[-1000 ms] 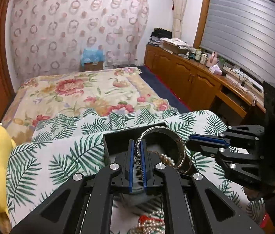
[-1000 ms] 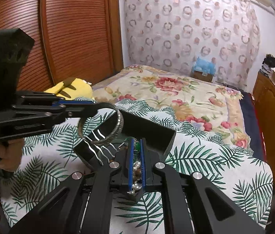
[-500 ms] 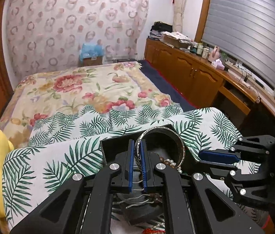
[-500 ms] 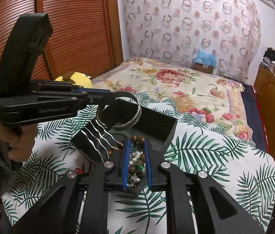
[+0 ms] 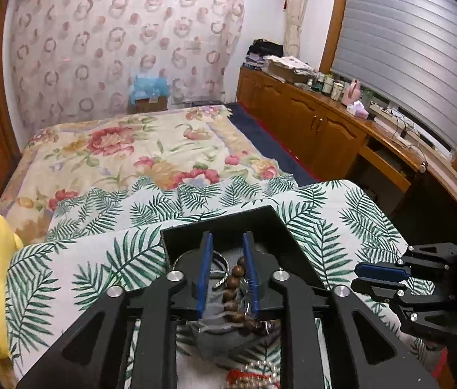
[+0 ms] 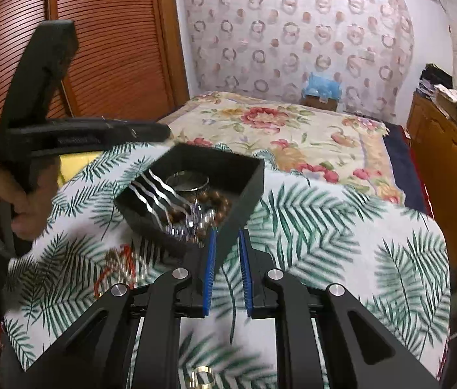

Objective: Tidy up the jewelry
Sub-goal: 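Carry the silver bangle and green earring into the black box and open both tools, then move the left tool down to the pearl and red bead bracelet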

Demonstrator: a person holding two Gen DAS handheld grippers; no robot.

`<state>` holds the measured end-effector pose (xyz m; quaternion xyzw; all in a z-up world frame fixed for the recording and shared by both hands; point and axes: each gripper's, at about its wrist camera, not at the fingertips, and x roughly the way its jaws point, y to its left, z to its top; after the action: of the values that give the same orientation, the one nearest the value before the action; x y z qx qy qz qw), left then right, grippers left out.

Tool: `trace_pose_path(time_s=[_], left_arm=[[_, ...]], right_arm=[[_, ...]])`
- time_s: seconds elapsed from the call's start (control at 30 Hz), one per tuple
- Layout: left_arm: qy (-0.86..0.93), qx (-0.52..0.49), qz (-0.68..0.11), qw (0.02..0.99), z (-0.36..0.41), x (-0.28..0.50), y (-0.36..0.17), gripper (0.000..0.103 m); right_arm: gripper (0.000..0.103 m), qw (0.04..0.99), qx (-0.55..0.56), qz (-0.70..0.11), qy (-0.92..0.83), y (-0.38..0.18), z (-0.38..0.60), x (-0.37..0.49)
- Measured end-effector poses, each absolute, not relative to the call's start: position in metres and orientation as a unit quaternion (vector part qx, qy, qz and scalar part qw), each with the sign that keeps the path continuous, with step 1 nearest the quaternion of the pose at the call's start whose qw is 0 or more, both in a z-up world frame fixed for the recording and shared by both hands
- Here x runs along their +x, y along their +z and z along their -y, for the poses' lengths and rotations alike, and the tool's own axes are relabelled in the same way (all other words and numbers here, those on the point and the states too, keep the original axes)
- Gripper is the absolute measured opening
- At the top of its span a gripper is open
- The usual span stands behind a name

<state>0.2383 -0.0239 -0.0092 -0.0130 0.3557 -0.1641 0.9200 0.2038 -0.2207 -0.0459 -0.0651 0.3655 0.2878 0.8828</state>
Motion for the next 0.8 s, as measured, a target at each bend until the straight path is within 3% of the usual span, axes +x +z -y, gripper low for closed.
trace_pose_path(time_s=[0.17, 0.53, 0.63, 0.8], left_arm=[[-0.165, 0.001, -0.349, 0.923, 0.021, 0.212, -0.003, 0.025], [-0.147, 0.021, -0.375, 0.915, 0.005, 0.175, -0.024, 0.026], [-0.143, 0.014, -0.399, 0.906, -0.005, 0.171, -0.038, 0.026], [-0.150, 0.023, -0.428, 0.891, -0.008, 0.165, -0.060, 0.026]], right_arm=[[0.017, 0.880, -0.058, -0.376, 0.283, -0.054, 0.229, 0.190], [0.017, 0.869, -0.068, -0.381, 0.308, -0.063, 0.208, 0.179], [0.033, 0.869, -0.100, -0.368, 0.316, -0.064, 0.194, 0.169], [0.033, 0.859, -0.095, -0.378, 0.333, -0.072, 0.184, 0.165]])
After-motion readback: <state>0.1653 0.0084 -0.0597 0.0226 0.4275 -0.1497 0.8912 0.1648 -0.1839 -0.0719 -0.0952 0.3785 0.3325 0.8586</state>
